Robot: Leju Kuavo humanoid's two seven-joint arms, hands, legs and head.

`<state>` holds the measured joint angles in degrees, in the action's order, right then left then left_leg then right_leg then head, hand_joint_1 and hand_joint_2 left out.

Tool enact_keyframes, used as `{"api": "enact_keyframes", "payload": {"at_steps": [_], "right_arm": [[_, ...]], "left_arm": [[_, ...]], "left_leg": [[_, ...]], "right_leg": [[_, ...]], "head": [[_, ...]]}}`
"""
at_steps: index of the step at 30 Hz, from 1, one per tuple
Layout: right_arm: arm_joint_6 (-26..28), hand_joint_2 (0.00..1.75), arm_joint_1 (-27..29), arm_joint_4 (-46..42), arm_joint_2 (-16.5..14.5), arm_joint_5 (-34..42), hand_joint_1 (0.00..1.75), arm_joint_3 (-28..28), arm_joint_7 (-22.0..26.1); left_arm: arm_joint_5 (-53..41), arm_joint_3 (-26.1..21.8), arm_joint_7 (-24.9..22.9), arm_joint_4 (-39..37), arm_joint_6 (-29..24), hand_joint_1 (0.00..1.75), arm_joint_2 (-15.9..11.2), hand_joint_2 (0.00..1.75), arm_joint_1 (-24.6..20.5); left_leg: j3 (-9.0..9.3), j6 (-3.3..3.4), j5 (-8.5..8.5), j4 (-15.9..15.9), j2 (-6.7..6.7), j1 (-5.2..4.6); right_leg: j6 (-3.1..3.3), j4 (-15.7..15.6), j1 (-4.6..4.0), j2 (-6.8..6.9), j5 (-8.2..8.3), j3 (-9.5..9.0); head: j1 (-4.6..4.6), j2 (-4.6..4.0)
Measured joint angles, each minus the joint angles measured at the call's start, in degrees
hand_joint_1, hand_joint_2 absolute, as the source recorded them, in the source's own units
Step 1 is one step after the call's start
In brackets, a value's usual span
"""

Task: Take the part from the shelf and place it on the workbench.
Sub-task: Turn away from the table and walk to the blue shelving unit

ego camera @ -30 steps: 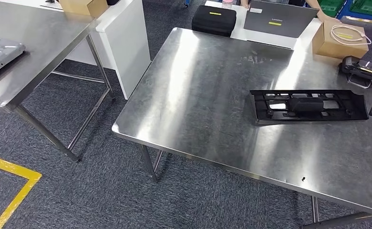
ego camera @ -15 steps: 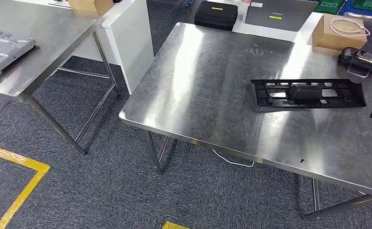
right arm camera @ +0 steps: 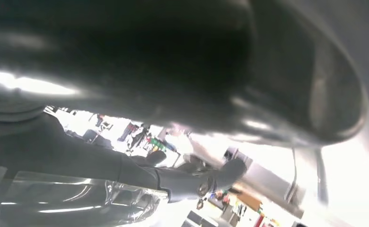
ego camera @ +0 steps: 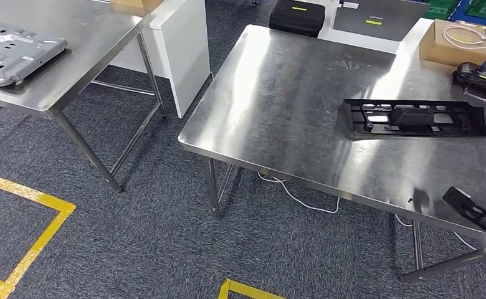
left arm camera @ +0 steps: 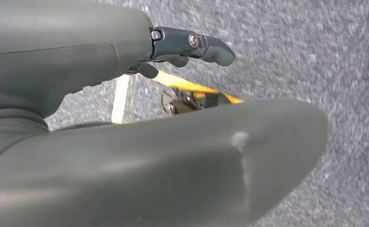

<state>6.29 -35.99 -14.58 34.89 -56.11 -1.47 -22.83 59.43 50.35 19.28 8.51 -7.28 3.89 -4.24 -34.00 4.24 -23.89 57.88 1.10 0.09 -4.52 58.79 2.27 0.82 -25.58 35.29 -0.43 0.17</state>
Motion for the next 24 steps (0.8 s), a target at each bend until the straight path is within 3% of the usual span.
{"api": "enact_keyframes", "payload": {"at_steps": [2,3,4,5,7,9,10,11,13,14,16,18,19,23,24], "right_arm": [[3.4,0.0,4.3,0.0,-1.9,0.5,0.0,1.5,0.6],[5.4,0.0,6.3,0.0,-3.1,0.7,0.0,2.2,0.8],[7.1,0.0,7.9,0.0,-4.2,0.9,0.0,2.9,0.9],[8.3,0.0,9.1,-0.1,-5.2,1.2,0.0,3.5,1.0],[10.5,0.0,11.1,-0.1,-7.2,1.7,0.0,5.1,1.1],[11.9,0.0,13.8,-0.1,-9.2,2.0,0.0,6.2,1.2],[12.7,0.0,15.2,0.0,-10.3,2.1,0.0,6.7,1.3],[13.6,0.0,16.6,0.0,-11.4,2.2,0.0,7.2,1.4],[16.1,0.0,18.8,0.1,-13.4,2.8,0.0,8.5,2.0],[17.3,0.0,19.7,0.1,-14.3,3.2,0.0,9.2,2.3],[18.6,0.0,21.3,0.2,-16.2,4.1,0.0,10.5,3.4],[18.2,0.0,22.8,0.3,-17.9,5.5,0.0,11.7,4.9],[17.9,0.0,23.3,0.3,-18.5,6.0,0.0,12.1,5.5],[17.3,0.0,24.0,0.4,-19.3,6.7,0.0,12.7,6.3],[17.1,0.0,24.9,0.5,-20.4,7.0,0.0,13.3,6.9]], "left_arm": [[0.1,0.0,0.3,0.0,0.0,0.0,0.0,0.0,0.0],[0.2,0.0,0.5,0.0,0.0,0.0,0.0,0.0,0.0],[0.2,0.0,0.6,0.0,0.0,0.0,0.0,0.0,0.0],[0.2,0.0,0.7,0.0,0.1,0.0,0.0,0.0,0.0],[0.1,0.1,1.1,0.0,0.1,0.0,0.0,0.0,0.0],[0.0,0.2,1.5,0.1,0.2,0.0,0.0,0.0,-0.1],[-0.1,0.3,1.6,0.1,0.2,0.0,0.0,0.0,-0.2],[-0.1,0.3,1.8,0.1,0.2,0.0,0.0,0.0,-0.2],[-0.1,0.4,2.2,0.1,0.2,0.0,-0.2,0.0,-0.2],[-0.1,0.4,2.4,0.0,0.2,0.0,-0.4,0.0,-0.1],[-0.2,0.5,2.9,0.0,0.1,0.0,-0.7,0.0,-0.1],[-0.3,0.5,3.5,0.0,0.1,0.0,-1.0,0.0,-0.2],[-0.3,0.5,3.7,0.0,0.1,0.0,-1.1,0.0,-0.2],[-0.4,0.5,3.9,0.0,0.2,0.0,-1.2,0.0,-0.2],[-0.4,0.5,4.0,0.0,0.3,0.0,-1.4,0.0,-0.3]], "left_leg": [[-1.28,0.81,1.1,-0.2,0.05,-0.36],[-2.01,0.98,1.61,-0.1,0.12,-0.62],[-2.7,1.08,2.12,-0.1,0.13,-0.93],[-3.3,1.12,2.61,-0.1,0.1,-1.2],[-4.17,1.08,3.54,-0.1,0.06,-1.5],[-4.7,0.76,4.47,-0.1,0.22,-1.63],[-4.88,0.53,4.91,-0.1,0.37,-1.74],[-5.0,0.23,5.33,-0.2,0.43,-1.84],[-5.34,-0.44,5.76,-0.2,0.4,-1.87],[-5.73,-0.85,4.86,0.5,0.23,-1.71],[-7.25,-1.81,-0.43,5.3,-0.08,-1.08],[-8.99,-2.79,-6.18,12.4,-0.22,-0.29],[-9.52,-3.09,-7.48,14.7,-0.24,-0.02],[-9.77,-3.51,-8.17,17.0,-0.34,0.42],[-7.78,-4.15,-7.32,15.6,-0.5,1.0]], "right_leg": [[0.88,7.2,-0.01,-0.22,-4.58,2.65],[0.98,10.7,-0.1,-0.35,-6.26,3.7],[0.84,12.7,-0.25,-0.45,-7.02,3.91],[0.54,12.8,-0.48,-0.52,-6.81,2.99],[0.2,7.1,-1.23,-0.53,-4.95,-2.27],[1.16,-0.8,-2.27,-0.43,-4.5,-7.87],[1.82,-3.1,-2.67,-0.39,-4.69,-9.13],[2.37,-3.9,-2.89,-0.37,-4.78,-9.16],[3.18,-4.0,-2.2,-0.4,-3.87,-8.3],[3.72,-4.2,-1.65,-0.41,-3.28,-8.0],[4.61,-4.4,-0.72,-0.36,-2.0,-7.23],[4.82,-4.4,-0.69,-0.33,-1.1,-6.48],[4.72,-4.3,-0.64,-0.31,-0.86,-6.29],[4.43,-4.3,-0.53,-0.3,-0.53,-5.99],[4.06,-4.1,-0.15,-0.3,-0.25,-5.52]], "head": [[0.14,0.0],[0.2,0.0],[0.17,0.0],[0.17,0.0],[0.21,0.0],[0.3,0.0],[0.32,0.0],[0.25,0.0],[0.16,0.0],[0.1,0.0],[0.07,0.0],[0.01,0.0],[0.01,0.0],[0.01,0.0],[0.01,0.0]]}}
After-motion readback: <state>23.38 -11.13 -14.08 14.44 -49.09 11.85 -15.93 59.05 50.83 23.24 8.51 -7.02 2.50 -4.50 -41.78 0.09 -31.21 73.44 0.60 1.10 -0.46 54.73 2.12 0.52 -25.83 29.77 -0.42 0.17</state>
